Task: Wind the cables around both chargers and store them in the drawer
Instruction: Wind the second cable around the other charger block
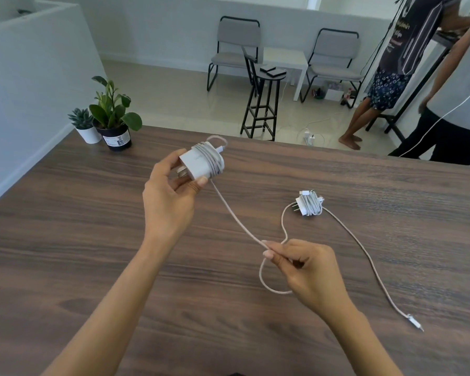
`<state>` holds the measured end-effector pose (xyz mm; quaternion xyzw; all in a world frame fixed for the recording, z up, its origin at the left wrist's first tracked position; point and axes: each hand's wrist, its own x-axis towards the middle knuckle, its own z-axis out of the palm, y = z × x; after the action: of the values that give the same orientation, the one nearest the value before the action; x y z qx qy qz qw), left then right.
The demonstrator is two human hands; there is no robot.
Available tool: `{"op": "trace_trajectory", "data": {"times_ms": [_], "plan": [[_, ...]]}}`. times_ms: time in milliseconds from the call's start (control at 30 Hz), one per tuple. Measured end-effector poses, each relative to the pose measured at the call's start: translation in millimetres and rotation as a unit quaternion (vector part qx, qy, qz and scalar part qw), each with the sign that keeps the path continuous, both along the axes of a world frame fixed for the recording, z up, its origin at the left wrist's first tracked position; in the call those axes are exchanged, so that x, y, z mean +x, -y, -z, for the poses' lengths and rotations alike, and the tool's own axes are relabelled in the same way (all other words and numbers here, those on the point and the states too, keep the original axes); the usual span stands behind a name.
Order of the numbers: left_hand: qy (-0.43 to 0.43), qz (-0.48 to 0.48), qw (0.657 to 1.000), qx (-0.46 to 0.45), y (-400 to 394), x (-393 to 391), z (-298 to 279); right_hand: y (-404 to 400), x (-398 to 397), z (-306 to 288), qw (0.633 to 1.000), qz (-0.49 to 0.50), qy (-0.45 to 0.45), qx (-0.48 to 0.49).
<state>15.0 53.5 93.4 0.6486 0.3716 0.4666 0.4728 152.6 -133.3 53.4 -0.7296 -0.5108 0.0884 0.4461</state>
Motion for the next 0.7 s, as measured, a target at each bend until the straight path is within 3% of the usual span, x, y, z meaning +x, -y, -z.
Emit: {"op": "trace_trajectory", "data": {"times_ms": [200, 700], "plan": [[-0.062, 0.025, 0.998, -0.003, 5, 8, 23, 10, -15, -25, 0.993, -0.092, 0.072, 0.009], [-0.099, 0.180, 0.978, 0.026, 27, 10, 58, -11, 17, -81, 0.985, -0.055, 0.153, 0.061]]}}
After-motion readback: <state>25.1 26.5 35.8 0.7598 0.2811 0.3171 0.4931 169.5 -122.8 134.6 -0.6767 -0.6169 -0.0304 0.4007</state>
